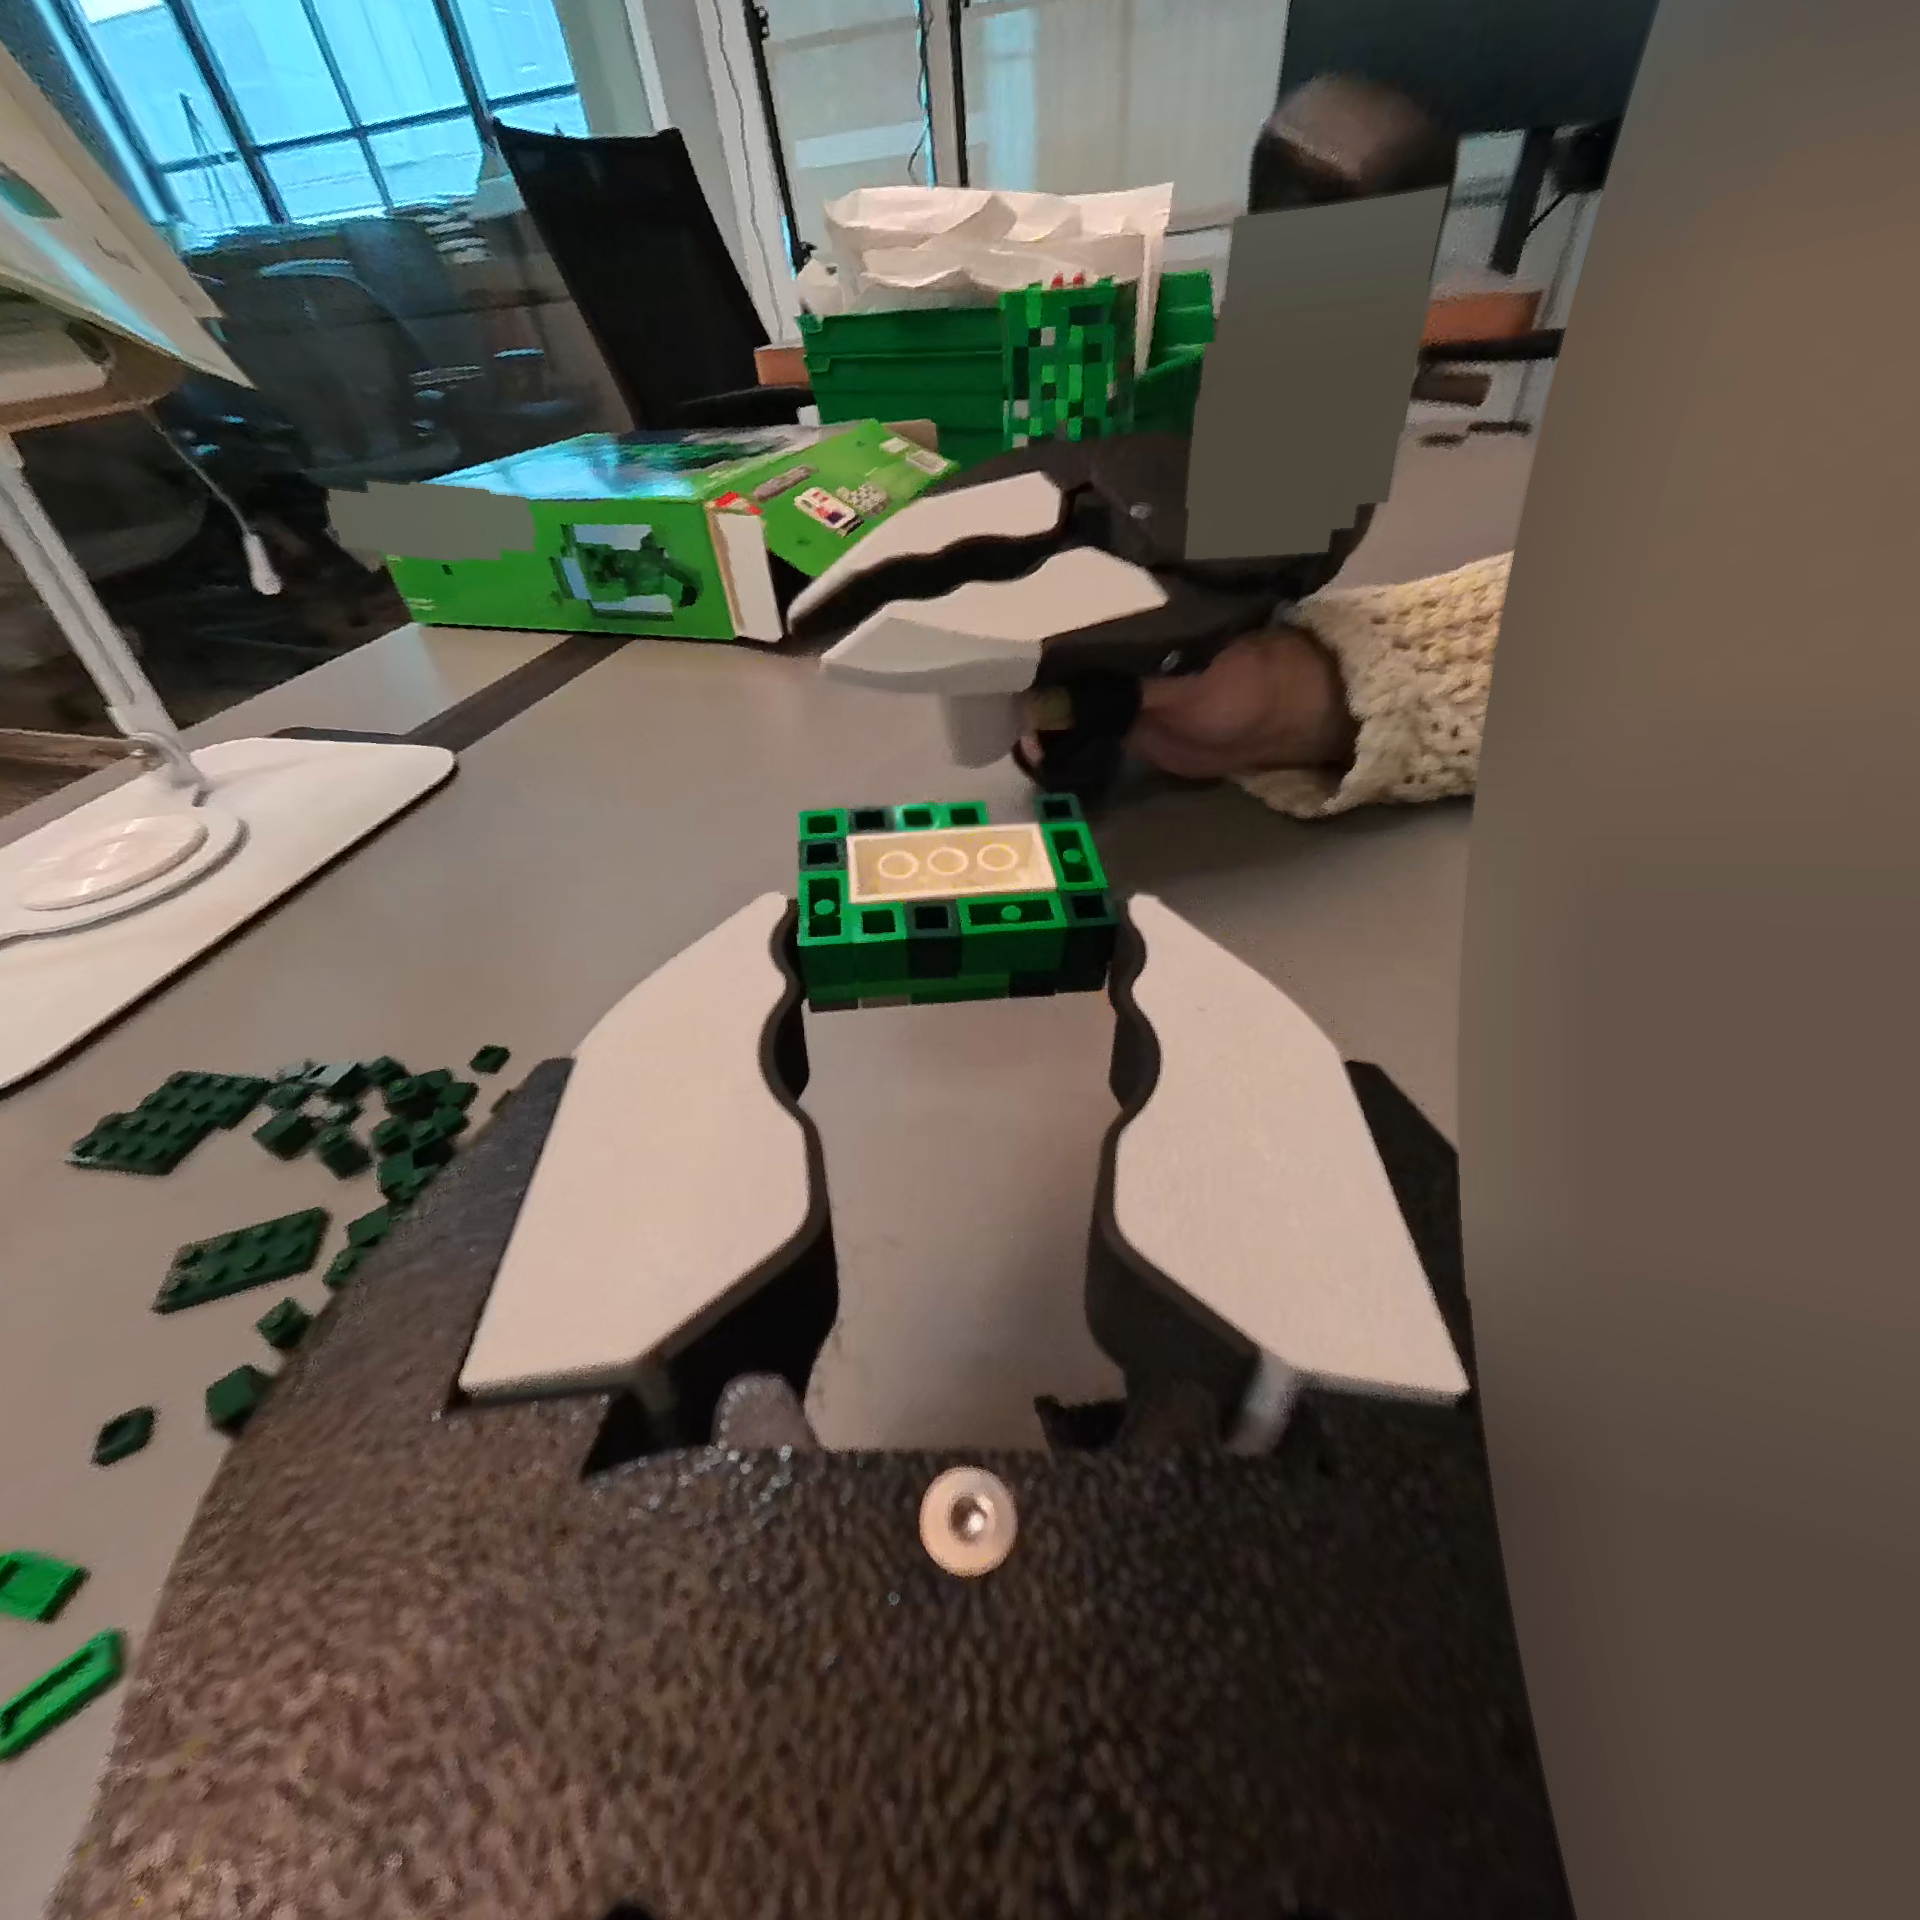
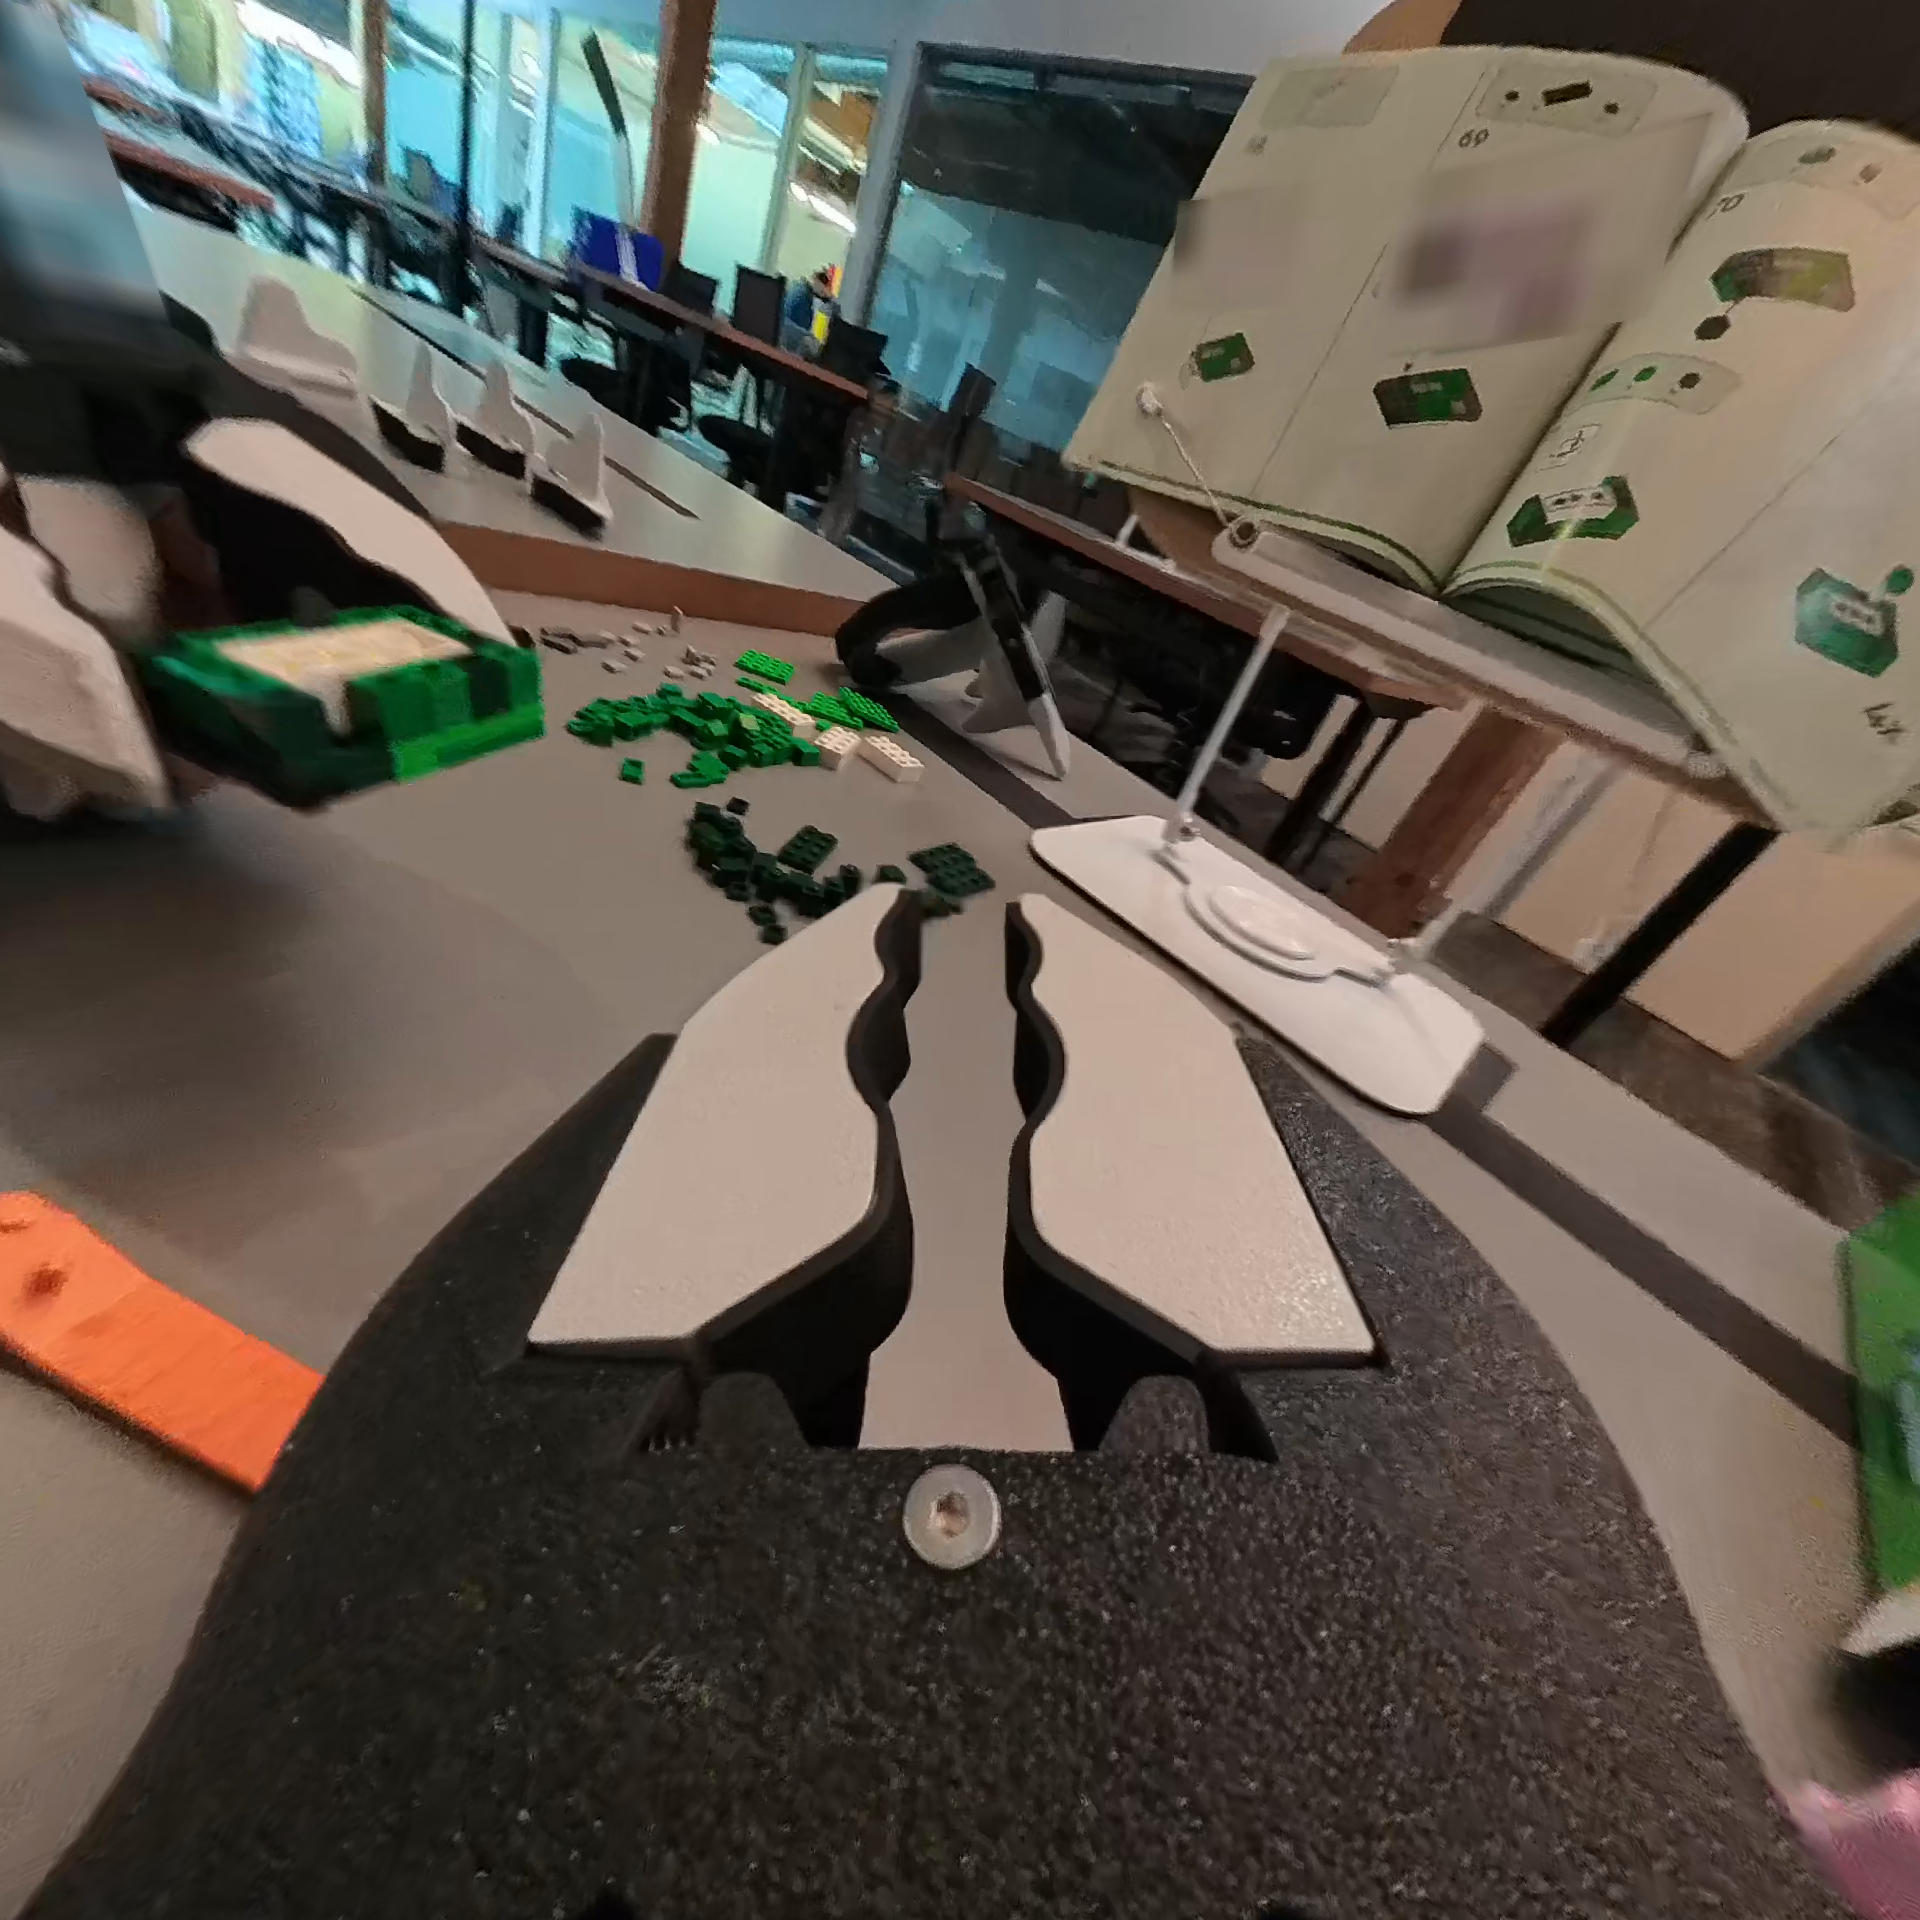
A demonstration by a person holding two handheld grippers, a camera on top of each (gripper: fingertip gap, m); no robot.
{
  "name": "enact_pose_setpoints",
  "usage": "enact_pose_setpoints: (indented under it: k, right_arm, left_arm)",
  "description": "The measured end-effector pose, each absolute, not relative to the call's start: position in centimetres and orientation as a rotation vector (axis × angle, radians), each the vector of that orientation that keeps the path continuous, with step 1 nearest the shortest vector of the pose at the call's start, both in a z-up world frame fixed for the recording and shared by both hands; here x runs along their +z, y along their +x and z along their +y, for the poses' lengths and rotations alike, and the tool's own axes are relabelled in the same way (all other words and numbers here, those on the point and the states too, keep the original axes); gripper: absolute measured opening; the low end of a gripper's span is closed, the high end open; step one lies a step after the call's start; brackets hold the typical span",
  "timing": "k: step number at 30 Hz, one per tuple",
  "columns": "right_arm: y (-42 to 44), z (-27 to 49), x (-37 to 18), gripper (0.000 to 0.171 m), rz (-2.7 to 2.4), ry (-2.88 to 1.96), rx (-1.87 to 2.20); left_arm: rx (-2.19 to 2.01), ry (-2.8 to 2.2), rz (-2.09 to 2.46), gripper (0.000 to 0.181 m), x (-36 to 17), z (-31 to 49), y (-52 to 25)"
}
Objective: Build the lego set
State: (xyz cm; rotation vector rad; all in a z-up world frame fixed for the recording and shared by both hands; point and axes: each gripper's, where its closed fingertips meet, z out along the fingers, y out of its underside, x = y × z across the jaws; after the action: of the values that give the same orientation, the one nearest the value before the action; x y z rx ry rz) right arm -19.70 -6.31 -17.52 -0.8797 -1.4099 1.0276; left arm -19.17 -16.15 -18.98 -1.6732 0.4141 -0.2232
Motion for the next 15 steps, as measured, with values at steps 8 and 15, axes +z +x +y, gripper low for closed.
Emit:
enact_pose_setpoints:
  k: [8, 15]
  right_arm:
    - [-19.9, -12.3, -19.7, 0.037, -1.737, -1.181, 1.498]
    - [-19.5, -14.0, -22.2, 0.038, -1.939, -1.327, 1.427]
  left_arm:
    - [0.188, -1.846, 0.636, 0.056, -22.6, -15.3, -19.4]
    - [0.249, -1.894, 0.7, 0.056, -23.7, -15.2, -19.1]
